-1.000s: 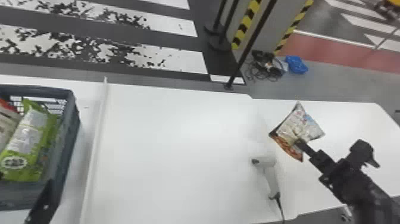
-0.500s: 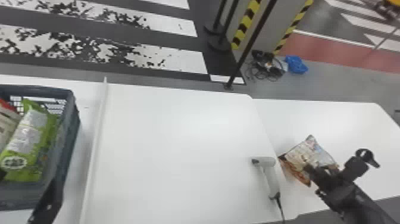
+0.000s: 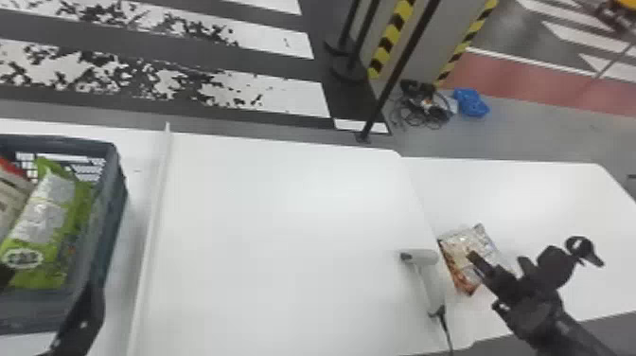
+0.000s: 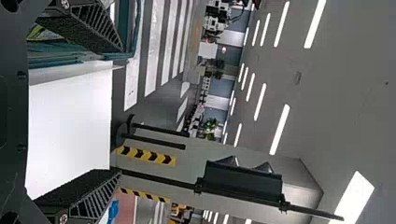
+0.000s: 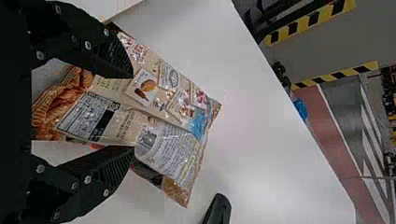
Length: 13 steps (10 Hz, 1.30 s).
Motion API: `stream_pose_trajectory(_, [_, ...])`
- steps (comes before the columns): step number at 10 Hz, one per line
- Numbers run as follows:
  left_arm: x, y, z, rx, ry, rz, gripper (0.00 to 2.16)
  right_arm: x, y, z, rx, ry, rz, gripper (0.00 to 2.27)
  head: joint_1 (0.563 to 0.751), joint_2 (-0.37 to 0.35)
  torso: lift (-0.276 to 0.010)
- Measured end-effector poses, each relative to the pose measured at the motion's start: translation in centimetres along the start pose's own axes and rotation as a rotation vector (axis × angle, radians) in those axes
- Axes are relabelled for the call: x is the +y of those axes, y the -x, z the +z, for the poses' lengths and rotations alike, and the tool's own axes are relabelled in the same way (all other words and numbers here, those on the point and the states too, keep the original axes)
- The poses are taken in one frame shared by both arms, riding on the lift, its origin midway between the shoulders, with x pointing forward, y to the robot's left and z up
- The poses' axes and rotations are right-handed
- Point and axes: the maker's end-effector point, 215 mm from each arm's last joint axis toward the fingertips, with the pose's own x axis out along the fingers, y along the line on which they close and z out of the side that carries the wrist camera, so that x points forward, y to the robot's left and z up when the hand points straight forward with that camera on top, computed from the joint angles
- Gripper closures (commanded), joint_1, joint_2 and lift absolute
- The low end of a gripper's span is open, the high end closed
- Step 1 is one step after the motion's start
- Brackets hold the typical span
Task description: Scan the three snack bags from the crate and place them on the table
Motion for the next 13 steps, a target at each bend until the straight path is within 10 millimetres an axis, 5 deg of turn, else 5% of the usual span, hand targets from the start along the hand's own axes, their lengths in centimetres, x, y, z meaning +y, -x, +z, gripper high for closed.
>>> stream_pose_trajectory(2, [-0.2,-0.2,-0.6,0.025,0.007,0.003,0.07,2.9,3.6,1.9,-0.085,0.024,0.1,0.05,0.695,-0.35,-0.037])
stream_pose_trajectory(4, [-0.5,-0.5,-0.6,0.026,0.007,0.0,0.07,8.2,9.8,1.5,-0.145,0.085,0.259,0.05,0.695,-0.35,-0.037])
stream_pose_trajectory(10, [-1.8,-1.4,-1.7,0.065,0.017,-0.001,0.07,25.4,23.6,-6.1,-0.269,0.26,0.653,0.06,0.695,-0.35,-0.037])
stream_pose_trajectory(12, [-2.0,-1.4,-1.9,0.069,0.01,-0.008,0.07,30.3,29.3,-7.7,-0.47,0.338,0.756,0.07,0.695,-0.234,-0.037])
stream_pose_trajectory(13, [-2.1,-1.4,-2.1,0.077,0.012,-0.008,0.07,31.2,31.3,-8.9,-0.517,0.325,0.79,0.07,0.695,-0.213,-0.037])
